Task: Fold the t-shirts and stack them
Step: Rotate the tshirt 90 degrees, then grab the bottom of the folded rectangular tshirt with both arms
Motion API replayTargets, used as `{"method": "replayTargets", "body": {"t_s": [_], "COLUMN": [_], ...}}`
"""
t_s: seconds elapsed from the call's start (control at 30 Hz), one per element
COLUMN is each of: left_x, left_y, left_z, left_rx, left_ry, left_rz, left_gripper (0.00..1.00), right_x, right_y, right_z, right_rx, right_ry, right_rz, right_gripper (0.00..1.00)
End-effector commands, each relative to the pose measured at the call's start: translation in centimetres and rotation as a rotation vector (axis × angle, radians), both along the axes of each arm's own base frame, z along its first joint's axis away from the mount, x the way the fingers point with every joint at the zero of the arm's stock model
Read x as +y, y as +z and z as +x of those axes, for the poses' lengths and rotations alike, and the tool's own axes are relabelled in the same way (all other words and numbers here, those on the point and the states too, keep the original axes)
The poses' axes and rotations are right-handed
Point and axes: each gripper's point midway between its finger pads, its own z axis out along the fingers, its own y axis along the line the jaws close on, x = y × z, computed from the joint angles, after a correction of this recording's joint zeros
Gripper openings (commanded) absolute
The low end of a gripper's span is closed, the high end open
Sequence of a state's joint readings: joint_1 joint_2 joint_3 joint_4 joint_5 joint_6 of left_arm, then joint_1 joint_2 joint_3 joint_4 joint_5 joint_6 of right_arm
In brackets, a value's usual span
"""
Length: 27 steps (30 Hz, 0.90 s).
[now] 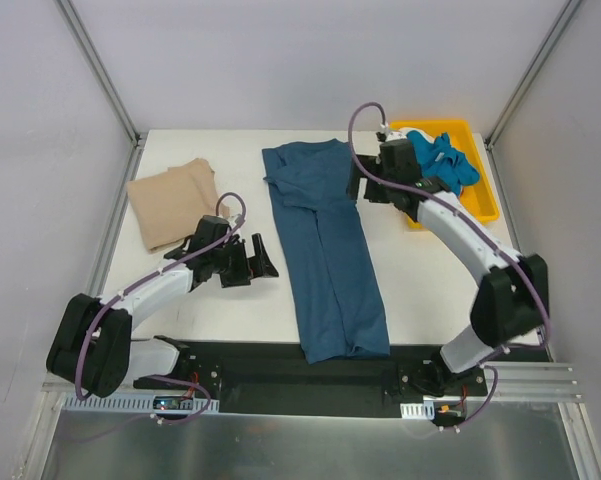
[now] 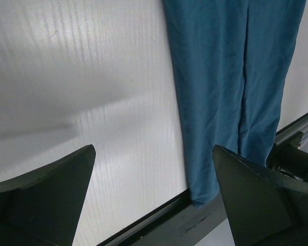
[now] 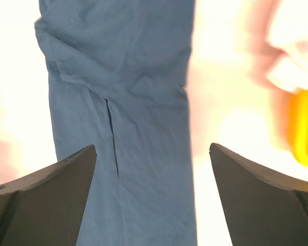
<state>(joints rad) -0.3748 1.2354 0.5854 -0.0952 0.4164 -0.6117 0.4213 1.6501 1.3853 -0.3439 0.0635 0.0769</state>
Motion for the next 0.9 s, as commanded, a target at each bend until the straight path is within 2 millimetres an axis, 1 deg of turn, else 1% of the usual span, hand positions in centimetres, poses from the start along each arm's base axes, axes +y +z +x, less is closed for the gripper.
{"method": "replayTargets", "body": {"t_s": [0.0, 0.07, 0.1, 0.17, 0.2, 0.23, 0.27, 0.3, 0.33, 0.37, 0.4, 0.47, 0.5, 0.53, 0.6, 0.63, 0.7, 0.73, 0.8, 0.83, 0.87], "left_x": [-1.7, -1.6, -1.6, -1.6, -1.8, -1.9, -1.9, -2.0, -2.2, -2.3, -2.3, -2.3, -2.3, -2.5, -2.6, -2.9, -3.2, -3.3, -3.3, -3.3, -3.8], "left_y": [1.3, 0.9, 0.9, 0.5, 0.6, 0.4, 0.5, 0.7, 0.7, 0.8, 0.9, 0.7, 0.7, 0.6, 0.3, 0.1, -0.3, -0.5, -1.3, -1.5, -1.5], "left_z": [0.0, -0.6, -0.8, -1.5, -1.7, -2.1, -2.2, -2.2, -2.6, -2.7, -2.8, -3.2, -3.4, -3.7, -4.0, -4.4, -5.0, -5.2, -5.8, -5.9, -6.2], "left_rx": [-0.015, 0.004, 0.011, 0.044, 0.046, 0.066, 0.068, 0.061, 0.071, 0.068, 0.064, 0.075, 0.089, 0.098, 0.114, 0.118, 0.137, 0.144, 0.161, 0.167, 0.168], "left_ry": [-0.057, -0.051, -0.050, -0.033, -0.034, -0.023, -0.019, -0.018, -0.017, -0.018, -0.012, -0.009, -0.002, -0.005, 0.000, -0.011, -0.023, -0.024, -0.015, -0.013, -0.031], "left_rz": [-0.035, -0.038, -0.044, -0.054, -0.061, -0.066, -0.069, -0.073, -0.076, -0.079, -0.081, -0.085, -0.094, -0.097, -0.090, -0.081, -0.073, -0.068, -0.046, -0.042, -0.052], "left_gripper": [0.99, 0.99, 0.99, 0.99, 0.99, 0.99, 0.99, 0.99, 0.99, 0.99, 1.00, 1.00, 0.99, 0.99, 0.99, 0.99, 0.99, 0.99, 0.99, 0.98, 0.95], "right_x": [-2.4, -2.7, -3.0, -3.6, -3.9, -4.0, -3.9, -3.8, -3.5, -3.3, -3.3, -3.1, -3.2, -3.1, -2.9, -2.5, -2.6, -2.2, -1.9, -2.0, -2.0], "right_y": [1.0, 0.5, -0.3, -0.9, -1.3, -1.6, -1.3, -0.6, -1.1, -1.1, -0.5, -0.7, 0.0, -0.5, -0.1, -0.4, -0.8, -1.2, -1.8, -2.1, -2.5], "right_z": [-1.9, -2.8, -3.8, -4.6, -5.5, -6.0, -6.1, -6.6, -7.3, -7.8, -8.3, -9.3, -9.7, -10.2, -10.9, -11.5, -12.2, -13.0, -13.9, -14.4, -14.9], "right_rx": [-0.129, -0.133, -0.121, -0.124, -0.120, -0.119, -0.142, -0.160, -0.142, -0.133, -0.143, -0.128, -0.144, -0.132, -0.138, -0.118, -0.099, -0.070, -0.043, -0.028, -0.011], "right_ry": [-0.073, -0.068, -0.067, -0.089, -0.101, -0.105, -0.104, -0.097, -0.080, -0.063, -0.049, -0.025, -0.019, -0.007, 0.015, 0.039, 0.039, 0.067, 0.090, 0.095, 0.098], "right_rz": [-0.007, -0.024, -0.039, -0.051, -0.044, -0.036, -0.011, 0.018, 0.044, 0.051, 0.067, 0.080, 0.091, 0.099, 0.127, 0.143, 0.152, 0.167, 0.184, 0.186, 0.188], "right_gripper": [0.97, 0.97, 0.97, 0.97, 0.97, 0.97, 0.97, 0.96, 0.97, 0.97, 0.97, 0.97, 0.97, 0.97, 0.97, 0.97, 0.97, 0.97, 0.97, 0.97, 0.97]}}
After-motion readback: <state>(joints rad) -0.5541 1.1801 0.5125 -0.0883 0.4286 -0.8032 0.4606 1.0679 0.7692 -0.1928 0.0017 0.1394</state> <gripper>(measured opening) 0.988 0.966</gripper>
